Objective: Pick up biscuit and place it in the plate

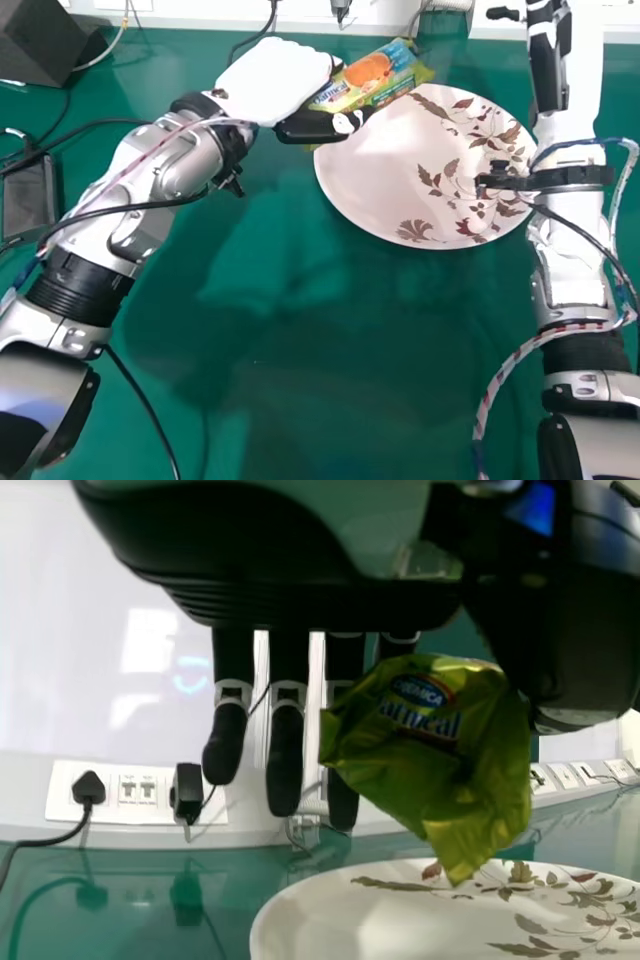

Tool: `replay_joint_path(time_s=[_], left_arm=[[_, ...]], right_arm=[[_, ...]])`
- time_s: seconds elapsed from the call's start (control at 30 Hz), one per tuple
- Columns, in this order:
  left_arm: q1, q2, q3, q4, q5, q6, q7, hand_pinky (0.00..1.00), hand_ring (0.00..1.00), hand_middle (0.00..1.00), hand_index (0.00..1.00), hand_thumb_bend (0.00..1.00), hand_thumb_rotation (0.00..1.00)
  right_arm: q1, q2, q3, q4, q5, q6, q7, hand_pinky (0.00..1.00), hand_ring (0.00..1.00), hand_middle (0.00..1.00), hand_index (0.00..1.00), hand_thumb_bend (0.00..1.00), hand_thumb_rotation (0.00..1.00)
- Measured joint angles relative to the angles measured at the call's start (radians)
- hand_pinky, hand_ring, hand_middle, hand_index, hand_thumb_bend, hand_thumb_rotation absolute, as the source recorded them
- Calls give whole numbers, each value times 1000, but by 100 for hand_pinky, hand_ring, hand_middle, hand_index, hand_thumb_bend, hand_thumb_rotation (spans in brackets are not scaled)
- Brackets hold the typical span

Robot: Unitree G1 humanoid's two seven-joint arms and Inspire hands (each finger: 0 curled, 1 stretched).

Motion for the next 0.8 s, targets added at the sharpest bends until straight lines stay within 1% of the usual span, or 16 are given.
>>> replay_joint_path(time_s=[0.17,0.47,0.57,0.67,0.8], left_arm=[[-16,-15,-5,46,-19,-17,0,20,26,43,51,52,0],[-60,-40,-19,122,-20,-35,10,21,27,43,51,52,0],[-82,-46,-34,144,-6,-33,15,21,27,44,51,52,0],[-99,-57,-50,167,14,-32,32,22,28,44,51,52,0],[-113,-72,-64,186,28,-25,34,20,26,43,51,52,0]], right_arm=[[-1,0,1,7,1,-12,2,59,77,79,82,91,16],[-3,0,3,19,2,-21,4,62,78,79,82,89,17],[-4,0,3,20,2,-22,4,60,77,78,81,89,16],[-5,1,4,23,4,-22,7,60,77,78,81,89,16],[-7,1,6,35,5,-29,15,59,76,77,81,89,16]])
